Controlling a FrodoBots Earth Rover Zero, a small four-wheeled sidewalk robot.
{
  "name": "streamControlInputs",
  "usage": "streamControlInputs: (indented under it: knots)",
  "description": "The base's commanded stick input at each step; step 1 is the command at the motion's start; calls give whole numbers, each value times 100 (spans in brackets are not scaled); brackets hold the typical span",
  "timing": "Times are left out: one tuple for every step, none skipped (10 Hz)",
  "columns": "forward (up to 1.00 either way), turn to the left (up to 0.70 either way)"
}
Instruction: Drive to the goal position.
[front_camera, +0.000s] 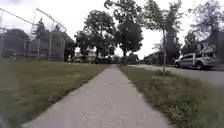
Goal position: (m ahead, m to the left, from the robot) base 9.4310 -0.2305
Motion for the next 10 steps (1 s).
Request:
streamControlInputs:
  knots:
    - [70, 0]
    - [70, 0]
    - [70, 0]
    - [70, 0]
    - [70, 0]
    - [70, 0]
    - [70, 0]
    - [70, 0]
    - [70, 0]
    - [70, 0]
